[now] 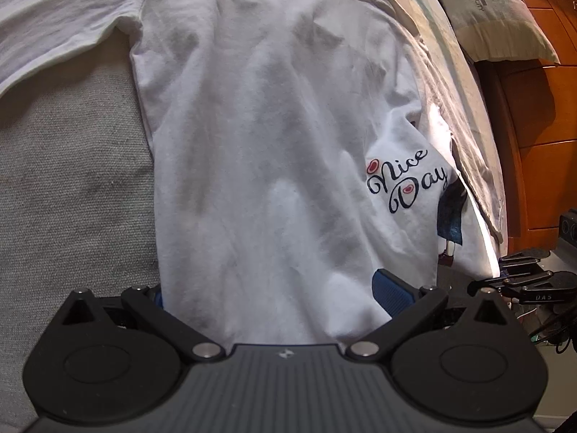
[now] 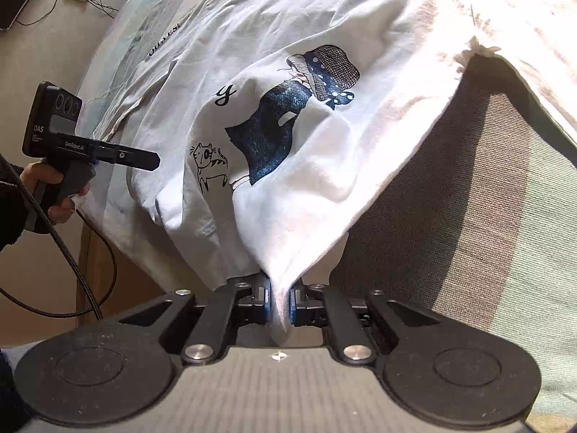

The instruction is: Fold clothes

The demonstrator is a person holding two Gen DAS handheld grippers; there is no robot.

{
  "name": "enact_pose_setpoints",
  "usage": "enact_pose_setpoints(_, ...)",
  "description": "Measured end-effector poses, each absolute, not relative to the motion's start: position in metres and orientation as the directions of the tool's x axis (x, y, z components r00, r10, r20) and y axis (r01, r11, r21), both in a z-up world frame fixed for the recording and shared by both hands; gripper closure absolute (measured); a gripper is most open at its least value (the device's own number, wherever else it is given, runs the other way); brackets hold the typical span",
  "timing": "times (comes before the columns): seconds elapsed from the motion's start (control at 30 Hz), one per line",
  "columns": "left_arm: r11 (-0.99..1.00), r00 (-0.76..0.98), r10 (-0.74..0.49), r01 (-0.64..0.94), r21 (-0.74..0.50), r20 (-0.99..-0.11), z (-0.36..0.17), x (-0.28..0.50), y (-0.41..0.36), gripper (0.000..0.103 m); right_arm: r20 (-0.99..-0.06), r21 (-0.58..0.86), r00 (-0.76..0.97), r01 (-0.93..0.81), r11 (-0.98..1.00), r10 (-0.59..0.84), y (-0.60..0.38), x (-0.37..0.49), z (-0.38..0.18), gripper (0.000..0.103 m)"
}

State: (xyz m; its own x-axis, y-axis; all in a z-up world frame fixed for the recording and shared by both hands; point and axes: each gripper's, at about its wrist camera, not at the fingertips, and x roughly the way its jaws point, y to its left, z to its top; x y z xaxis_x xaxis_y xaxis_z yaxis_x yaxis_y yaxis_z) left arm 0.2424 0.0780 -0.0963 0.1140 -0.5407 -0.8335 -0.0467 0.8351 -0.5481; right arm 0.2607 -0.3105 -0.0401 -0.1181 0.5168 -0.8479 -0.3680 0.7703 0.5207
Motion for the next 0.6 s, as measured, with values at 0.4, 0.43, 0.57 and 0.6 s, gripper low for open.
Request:
enact_pose_setpoints(0.4, 0.863, 0.130, -0.499, -0.019, -0.505, -0.857, -0.091, 0.231, 0.075, 0.001, -0.961, 0.258, 0.037, -0.243, 0.935, 0.275, -0.347, 0.286, -0.039, 0.062)
enact_pose_setpoints(0.43, 0.866, 0.135, -0.493, -0.016, -0.500, -0.859, -0.091, 0.229, 0.075, 0.001, -0.964, 0.247, 0.040, -0.238, 0.939, 0.263, -0.347, 0.282, -0.038, 0.060)
enact_pose_setpoints(0.57, 0.891, 0.154, -0.450, 0.007, -0.454, -0.880, -0.087, 0.222, 0.070, 0.001, -0.982, 0.167, 0.053, -0.190, 0.968, 0.179, -0.355, 0.265, -0.038, 0.060)
enact_pose_setpoints(0.6, 0.915, 0.168, -0.402, 0.029, -0.403, -0.900, -0.084, 0.220, 0.065, 0.001, -0.986, 0.151, 0.048, -0.177, 0.972, 0.162, -0.357, 0.260, -0.038, 0.059)
